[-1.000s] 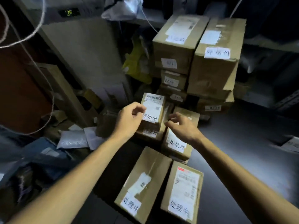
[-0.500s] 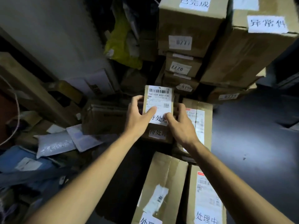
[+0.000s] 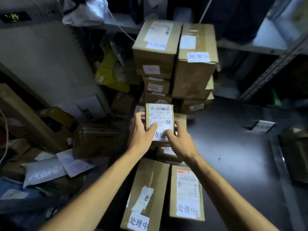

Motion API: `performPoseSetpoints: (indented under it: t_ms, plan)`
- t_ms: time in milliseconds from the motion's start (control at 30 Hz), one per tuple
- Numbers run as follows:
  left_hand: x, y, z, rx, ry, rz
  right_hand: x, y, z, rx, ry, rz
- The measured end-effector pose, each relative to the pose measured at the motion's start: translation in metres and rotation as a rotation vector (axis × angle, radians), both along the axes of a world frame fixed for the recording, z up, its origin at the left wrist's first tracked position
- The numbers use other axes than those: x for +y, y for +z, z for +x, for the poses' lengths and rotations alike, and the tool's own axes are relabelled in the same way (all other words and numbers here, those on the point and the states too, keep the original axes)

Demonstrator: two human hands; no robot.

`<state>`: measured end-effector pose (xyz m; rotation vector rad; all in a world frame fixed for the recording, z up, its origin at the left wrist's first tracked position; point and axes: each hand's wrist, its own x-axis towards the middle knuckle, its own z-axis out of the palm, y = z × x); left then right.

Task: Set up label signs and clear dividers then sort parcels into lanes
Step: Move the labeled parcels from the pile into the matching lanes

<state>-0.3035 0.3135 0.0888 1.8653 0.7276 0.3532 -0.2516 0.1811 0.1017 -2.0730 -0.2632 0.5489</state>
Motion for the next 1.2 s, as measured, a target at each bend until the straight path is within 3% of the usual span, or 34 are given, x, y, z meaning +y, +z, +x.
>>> performPoseSetpoints:
  t_ms: [233, 467, 633, 867, 1200]
  plan:
    - [-0.114, 0.06, 0.004, -0.05, -0.162, -0.026, -0.108, 0.065, -0.02, -0.15, -0.013, 0.026]
    - [-0.251, 0.096, 0.011, -0.028, -0.304, -0.007, -0.244, 0.11, -0.034, -0.266, -0.096, -0.197]
    - [-0.323, 0.103, 0.033, 0.055, -0.372, 0.074, -0.319, 0.116, -0.02, -0.231, -0.121, -0.251]
    - [-0.373, 0.061, 0.091, 0.225, -0.436, 0.059, -0.369, 0.074, 0.038, -0.096, -0.099, -0.32]
    - [-0.388, -0.062, 0.228, 0.369, -0.474, -0.08, -0.382, -0.042, 0.181, 0.067, -0.098, -0.412]
